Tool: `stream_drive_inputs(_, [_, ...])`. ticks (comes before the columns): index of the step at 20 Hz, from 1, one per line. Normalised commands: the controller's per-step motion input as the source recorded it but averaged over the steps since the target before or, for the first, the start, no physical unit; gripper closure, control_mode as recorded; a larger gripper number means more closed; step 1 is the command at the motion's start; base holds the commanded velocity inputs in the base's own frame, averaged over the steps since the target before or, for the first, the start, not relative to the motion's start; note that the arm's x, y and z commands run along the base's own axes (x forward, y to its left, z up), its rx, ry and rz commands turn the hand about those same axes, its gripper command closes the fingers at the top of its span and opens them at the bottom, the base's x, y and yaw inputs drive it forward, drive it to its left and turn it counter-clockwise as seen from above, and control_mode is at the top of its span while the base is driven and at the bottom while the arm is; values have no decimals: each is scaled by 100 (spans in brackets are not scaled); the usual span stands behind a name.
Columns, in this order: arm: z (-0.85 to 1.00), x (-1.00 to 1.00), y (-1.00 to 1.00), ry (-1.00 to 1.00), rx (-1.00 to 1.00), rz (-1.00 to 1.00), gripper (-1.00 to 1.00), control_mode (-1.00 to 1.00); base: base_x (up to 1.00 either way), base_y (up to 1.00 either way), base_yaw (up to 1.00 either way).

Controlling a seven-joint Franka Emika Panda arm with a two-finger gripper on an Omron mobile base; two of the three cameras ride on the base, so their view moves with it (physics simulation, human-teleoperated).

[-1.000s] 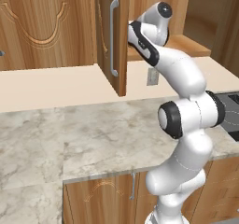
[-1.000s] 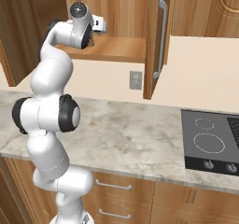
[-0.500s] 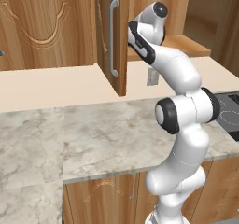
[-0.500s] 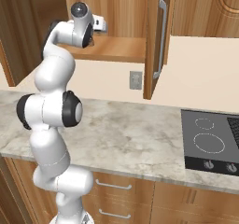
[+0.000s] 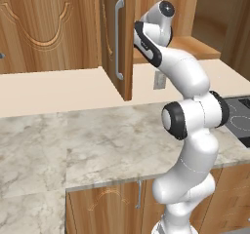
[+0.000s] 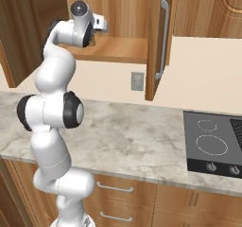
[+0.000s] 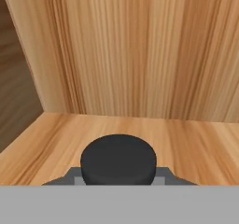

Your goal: Retrieve the shaker from the cabinet and place it next the steak on a plate on the dining table.

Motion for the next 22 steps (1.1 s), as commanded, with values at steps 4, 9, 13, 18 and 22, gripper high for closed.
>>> stream_drive_inputs(4, [0, -70, -20, -16, 0, 6, 100, -100, 0, 0, 0])
stream_drive_inputs(9, [0, -99, -25, -18, 0, 8, 100, -100, 0, 0, 0])
stream_drive_inputs(13, [0, -100, -31, -11, 0, 3, 100, -100, 0, 0, 0])
stream_drive_inputs(18, [0, -90, -16, -7, 0, 5, 100, -100, 0, 0, 0])
stream_drive_inputs(22, [0, -69, -4, -5, 0, 5, 100, -100, 0, 0, 0])
